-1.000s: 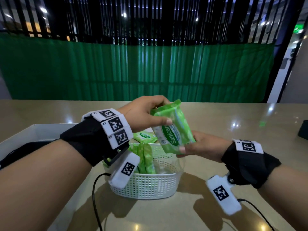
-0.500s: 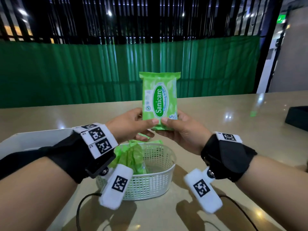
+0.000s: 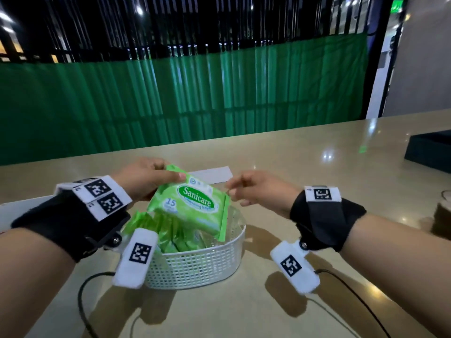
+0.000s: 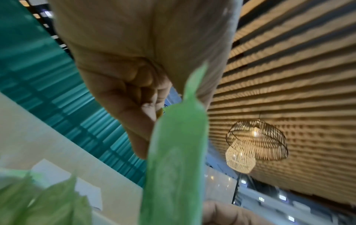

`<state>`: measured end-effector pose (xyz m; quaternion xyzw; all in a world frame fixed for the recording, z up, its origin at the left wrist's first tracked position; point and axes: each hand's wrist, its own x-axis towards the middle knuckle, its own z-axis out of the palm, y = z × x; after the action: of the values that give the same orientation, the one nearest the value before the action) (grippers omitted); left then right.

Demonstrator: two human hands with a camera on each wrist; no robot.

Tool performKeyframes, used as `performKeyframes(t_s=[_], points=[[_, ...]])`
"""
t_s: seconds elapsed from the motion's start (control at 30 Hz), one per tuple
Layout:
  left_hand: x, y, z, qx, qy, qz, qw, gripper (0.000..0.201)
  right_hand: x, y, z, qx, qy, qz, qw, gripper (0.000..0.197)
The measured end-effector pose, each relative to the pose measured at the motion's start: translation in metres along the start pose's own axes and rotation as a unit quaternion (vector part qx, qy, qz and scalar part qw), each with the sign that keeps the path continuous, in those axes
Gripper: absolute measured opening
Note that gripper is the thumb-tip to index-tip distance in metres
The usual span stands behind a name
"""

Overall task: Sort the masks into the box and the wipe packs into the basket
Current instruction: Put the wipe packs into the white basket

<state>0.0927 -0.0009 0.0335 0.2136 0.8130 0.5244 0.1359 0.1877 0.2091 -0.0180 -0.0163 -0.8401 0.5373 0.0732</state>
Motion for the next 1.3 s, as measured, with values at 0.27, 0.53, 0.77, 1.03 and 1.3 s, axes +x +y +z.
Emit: performKeyframes(t_s=[0.27, 0.53, 0.77, 1.03, 1.3], points=[[0.020, -0.005, 0.023, 0.354, -0.009, -0.034, 0.935, 0.030, -0.002, 0.014, 0.029, -0.410, -0.120, 0.025, 0.904, 0.070], [0.020, -0.020, 0.053, 0.513, -0.075, -0.042, 0.854, 0.068, 0.005, 0.030, 0.045, -0.353, -0.119, 0.063, 0.926, 0.068], [-0.008, -0.028, 0.008, 0.555, -0.142, -0.073, 0.816, 0.078, 0.007, 0.032, 0.046, -0.349, -0.129, 0.069, 0.926, 0.069], [-0.023, -0.063, -0.017, 0.504, -0.165, -0.097, 0.842, 0.151, 0.023, 0.021, 0.069, -0.340, -0.166, 0.061, 0.924, 0.072], [-0.029, -0.098, -0.008, 0.522, -0.043, -0.052, 0.850, 0.138, 0.067, 0.032, 0.018, -0.362, -0.089, 0.071, 0.925, 0.051]])
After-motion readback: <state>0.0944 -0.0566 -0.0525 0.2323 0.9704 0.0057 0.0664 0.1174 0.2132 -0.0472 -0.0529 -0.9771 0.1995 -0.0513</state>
